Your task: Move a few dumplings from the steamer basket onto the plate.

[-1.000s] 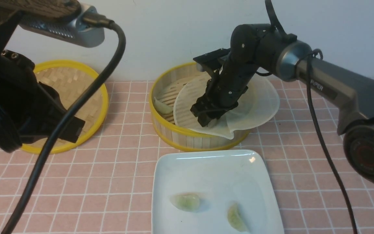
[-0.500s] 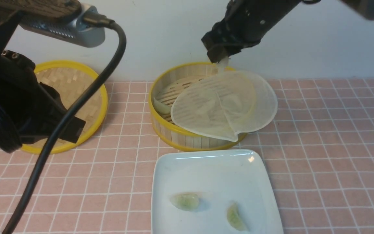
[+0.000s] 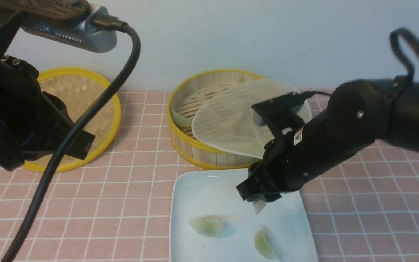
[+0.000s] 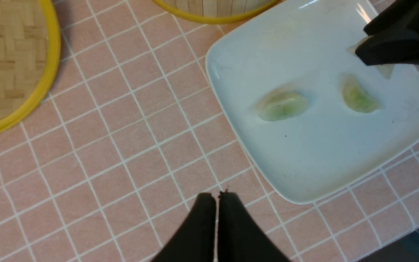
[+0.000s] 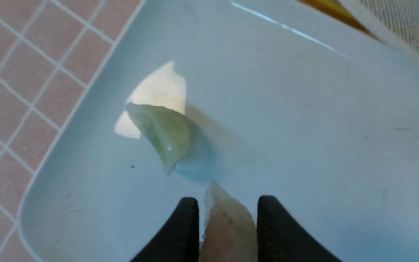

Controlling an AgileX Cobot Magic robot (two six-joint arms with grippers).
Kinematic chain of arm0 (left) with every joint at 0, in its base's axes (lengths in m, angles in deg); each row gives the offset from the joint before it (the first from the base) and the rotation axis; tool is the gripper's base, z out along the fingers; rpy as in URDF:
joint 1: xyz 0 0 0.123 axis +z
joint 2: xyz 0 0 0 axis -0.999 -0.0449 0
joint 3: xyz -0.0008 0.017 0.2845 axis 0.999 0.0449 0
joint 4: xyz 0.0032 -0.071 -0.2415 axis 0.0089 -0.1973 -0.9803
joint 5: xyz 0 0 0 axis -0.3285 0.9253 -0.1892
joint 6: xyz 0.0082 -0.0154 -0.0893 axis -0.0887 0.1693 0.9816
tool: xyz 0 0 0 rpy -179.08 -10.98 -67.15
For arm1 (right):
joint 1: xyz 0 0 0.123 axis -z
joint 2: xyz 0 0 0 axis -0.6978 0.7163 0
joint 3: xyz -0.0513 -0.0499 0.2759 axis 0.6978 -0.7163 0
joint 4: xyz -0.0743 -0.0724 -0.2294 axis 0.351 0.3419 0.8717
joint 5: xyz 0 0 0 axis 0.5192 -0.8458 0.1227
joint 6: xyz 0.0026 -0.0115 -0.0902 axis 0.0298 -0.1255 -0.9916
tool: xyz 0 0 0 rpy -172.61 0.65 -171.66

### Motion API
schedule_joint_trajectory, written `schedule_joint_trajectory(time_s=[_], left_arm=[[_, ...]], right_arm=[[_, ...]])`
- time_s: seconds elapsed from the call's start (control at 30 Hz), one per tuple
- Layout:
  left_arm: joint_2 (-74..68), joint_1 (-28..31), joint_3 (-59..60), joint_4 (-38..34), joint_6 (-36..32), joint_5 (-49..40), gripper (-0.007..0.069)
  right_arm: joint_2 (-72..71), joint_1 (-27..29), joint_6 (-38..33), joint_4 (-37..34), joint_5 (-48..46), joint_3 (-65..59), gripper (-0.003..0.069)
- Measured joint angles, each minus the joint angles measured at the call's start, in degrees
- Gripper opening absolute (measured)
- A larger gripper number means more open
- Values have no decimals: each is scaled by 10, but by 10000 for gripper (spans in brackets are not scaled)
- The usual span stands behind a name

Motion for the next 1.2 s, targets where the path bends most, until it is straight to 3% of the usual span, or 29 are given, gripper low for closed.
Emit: schedule_joint_trajectory(time_s=[0.13, 0.23, 0.27, 0.33, 0.43, 0.53, 0.7, 0.73, 0.8, 1.07, 1.2], left_arm=[[0, 0, 0, 0, 0, 0, -6], [0, 0, 0, 0, 0, 0, -6], [0, 0, 0, 0, 0, 0, -6], [0, 0, 0, -2, 0, 0, -6], [0, 0, 0, -2, 0, 0, -6], [0, 0, 0, -2, 0, 0, -6], [0, 0, 0, -2, 0, 0, -6], [0, 0, 0, -2, 0, 0, -6], [0, 0, 0, -2, 0, 0, -6], [0, 0, 0, -8, 0, 37, -6], [0, 0, 0, -22, -1, 61, -6]], right_arm=[[39, 0, -3, -4, 19, -1, 246], [51, 0, -1, -4, 16, 10, 375], [51, 0, -1, -4, 14, 11, 384], [46, 0, 2, 0, -15, 37, 484], [30, 0, 20, 26, -95, 83, 517], [-17, 0, 50, 71, -175, 124, 447], [-167, 0, 106, 151, -239, 141, 201], [-223, 0, 129, 173, -247, 139, 104], [-310, 0, 148, 191, -243, 123, 31], [-648, 0, 201, 229, -97, -80, -13], [-867, 0, 236, 265, 12, -251, -14]])
